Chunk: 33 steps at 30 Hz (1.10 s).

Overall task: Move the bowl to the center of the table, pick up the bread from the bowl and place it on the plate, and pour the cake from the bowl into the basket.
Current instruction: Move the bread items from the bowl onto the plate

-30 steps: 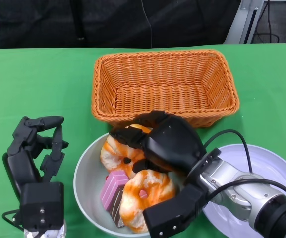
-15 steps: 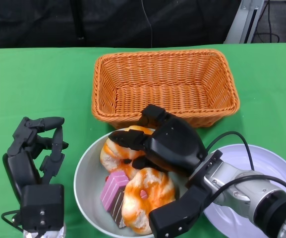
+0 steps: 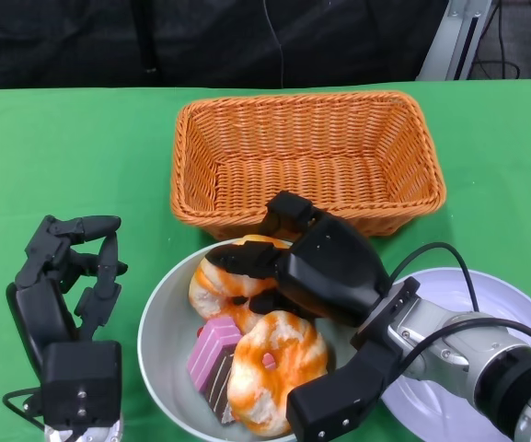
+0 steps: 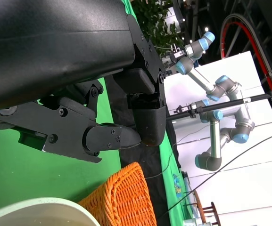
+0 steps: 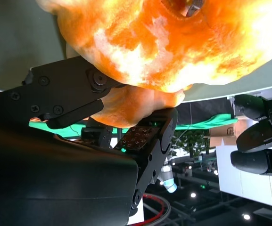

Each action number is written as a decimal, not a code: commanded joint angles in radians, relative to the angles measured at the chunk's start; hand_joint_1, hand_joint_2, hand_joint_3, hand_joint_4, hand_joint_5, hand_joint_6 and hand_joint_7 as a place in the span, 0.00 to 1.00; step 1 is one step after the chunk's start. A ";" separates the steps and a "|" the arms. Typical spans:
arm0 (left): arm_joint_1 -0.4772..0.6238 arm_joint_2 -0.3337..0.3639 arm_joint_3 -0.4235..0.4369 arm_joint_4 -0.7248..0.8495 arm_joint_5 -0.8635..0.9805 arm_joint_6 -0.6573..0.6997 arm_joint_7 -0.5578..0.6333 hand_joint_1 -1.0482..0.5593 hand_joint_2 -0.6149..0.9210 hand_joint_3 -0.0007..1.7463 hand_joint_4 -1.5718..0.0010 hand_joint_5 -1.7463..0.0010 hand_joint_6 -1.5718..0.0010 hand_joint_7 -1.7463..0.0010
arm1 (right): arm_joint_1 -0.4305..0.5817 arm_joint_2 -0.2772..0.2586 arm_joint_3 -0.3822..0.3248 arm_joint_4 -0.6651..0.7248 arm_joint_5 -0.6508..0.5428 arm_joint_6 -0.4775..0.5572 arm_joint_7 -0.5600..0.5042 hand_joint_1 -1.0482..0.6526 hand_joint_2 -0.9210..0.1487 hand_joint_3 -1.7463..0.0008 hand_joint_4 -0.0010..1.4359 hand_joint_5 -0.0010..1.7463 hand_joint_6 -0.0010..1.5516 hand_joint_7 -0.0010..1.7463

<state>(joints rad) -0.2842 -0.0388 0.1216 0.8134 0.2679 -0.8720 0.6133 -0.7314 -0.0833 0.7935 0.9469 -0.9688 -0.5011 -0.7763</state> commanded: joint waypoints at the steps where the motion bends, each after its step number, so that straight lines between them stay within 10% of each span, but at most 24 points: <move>1: -0.006 0.016 0.003 0.010 0.004 -0.003 0.020 0.53 1.00 0.20 0.46 0.23 0.50 0.37 | -0.008 -0.001 0.008 0.029 -0.010 -0.010 -0.009 0.51 0.05 1.00 0.44 0.77 0.69 0.03; 33: -0.013 0.033 -0.006 0.054 0.013 -0.036 0.043 0.52 1.00 0.19 0.47 0.24 0.50 0.37 | -0.094 -0.011 -0.048 0.101 0.011 -0.046 -0.095 0.51 0.04 1.00 0.46 0.74 0.68 0.09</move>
<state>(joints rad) -0.2894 -0.0274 0.1114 0.8577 0.2773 -0.8899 0.6387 -0.7937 -0.0769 0.7633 1.0513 -0.9728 -0.5460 -0.8680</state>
